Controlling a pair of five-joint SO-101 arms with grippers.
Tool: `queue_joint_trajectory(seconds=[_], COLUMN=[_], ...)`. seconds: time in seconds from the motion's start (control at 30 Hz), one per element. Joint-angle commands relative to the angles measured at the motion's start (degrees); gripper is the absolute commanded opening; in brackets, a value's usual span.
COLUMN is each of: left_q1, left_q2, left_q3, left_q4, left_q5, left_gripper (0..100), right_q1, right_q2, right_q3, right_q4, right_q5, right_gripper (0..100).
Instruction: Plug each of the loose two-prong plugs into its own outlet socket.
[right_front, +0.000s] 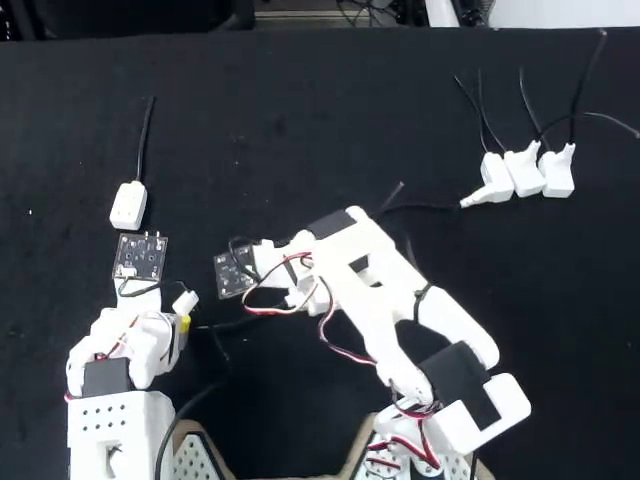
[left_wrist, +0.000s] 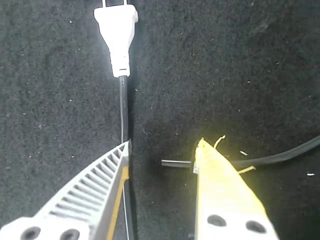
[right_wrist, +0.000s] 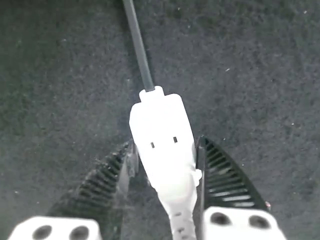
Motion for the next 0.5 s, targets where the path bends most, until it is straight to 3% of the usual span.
queue_joint_trajectory(seconds=[0.0,0.47], left_q1=[-0.7,-0.7], left_q2=[-0.4,-0.4], left_q3=[-0.3,-0.3], left_q4=[0.3,0.3], left_q5=[0.4,0.4], left_gripper=[22,22], right_q1=[2.0,6.3], right_q2=[-1.7,5.1], right_q3=[0.7,-3.7], right_q4=[-0.4,-4.7], right_q5=[0.6,0.4], right_gripper=[17.3,14.3])
